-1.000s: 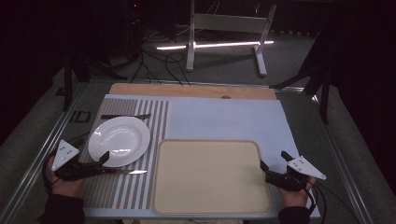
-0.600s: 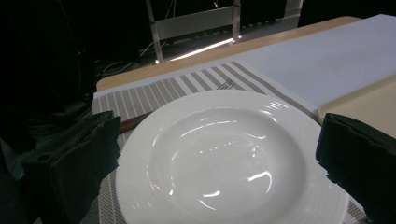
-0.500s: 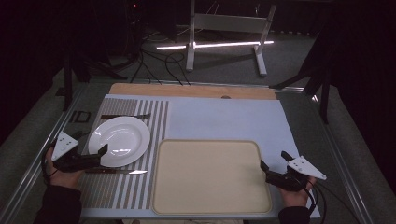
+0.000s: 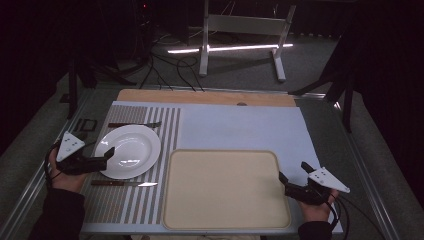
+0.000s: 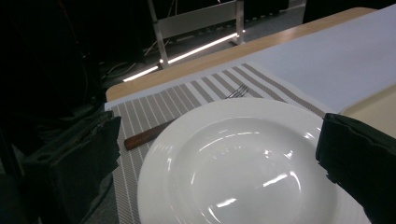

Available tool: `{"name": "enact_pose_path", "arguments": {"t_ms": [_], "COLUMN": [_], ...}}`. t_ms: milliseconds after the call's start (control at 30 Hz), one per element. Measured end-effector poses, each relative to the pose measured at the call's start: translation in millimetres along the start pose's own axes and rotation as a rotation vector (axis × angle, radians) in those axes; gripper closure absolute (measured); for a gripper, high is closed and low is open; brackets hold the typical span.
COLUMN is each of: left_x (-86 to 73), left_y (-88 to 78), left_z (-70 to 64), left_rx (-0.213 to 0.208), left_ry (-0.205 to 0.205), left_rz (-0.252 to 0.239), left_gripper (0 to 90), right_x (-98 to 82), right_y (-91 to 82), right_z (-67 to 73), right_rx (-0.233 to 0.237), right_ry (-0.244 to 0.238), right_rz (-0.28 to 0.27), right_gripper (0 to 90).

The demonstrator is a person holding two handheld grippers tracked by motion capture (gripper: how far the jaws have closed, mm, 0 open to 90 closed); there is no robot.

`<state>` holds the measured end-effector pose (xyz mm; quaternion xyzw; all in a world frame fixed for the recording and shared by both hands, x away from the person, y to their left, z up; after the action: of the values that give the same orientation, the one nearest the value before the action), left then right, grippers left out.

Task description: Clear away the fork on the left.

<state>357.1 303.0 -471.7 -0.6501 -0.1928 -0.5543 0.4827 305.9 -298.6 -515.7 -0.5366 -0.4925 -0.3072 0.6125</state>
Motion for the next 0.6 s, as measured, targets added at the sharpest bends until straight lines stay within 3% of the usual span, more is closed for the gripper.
{"name": "enact_pose_path", "arguments": {"t_ms": [600], "left_x": [10.1], "left_y": [17.4], "left_z": [22.0], "left_rx": [0.024], "left_ry": [0.031], "left_rz": [0.052], "left_gripper": [0.1], "right_x": [-0.7], "right_y": [-0.1], "right_z": [-0.4], "right_rx": [0.003], "right_ry": [0.001], "right_rz": [0.003], "right_gripper": [8.9]}}
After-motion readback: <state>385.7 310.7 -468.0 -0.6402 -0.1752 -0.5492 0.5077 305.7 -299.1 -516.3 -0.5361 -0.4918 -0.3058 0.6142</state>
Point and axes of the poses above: each handheld gripper's, and its own axes: y roughly forward along the jaws, x roughly out of its top, z roughly to its left, the point moved 7 cm from there along y, roughly forward along the jaws, and after that the axes turned 8 degrees about -x, right-handed, at the moved point
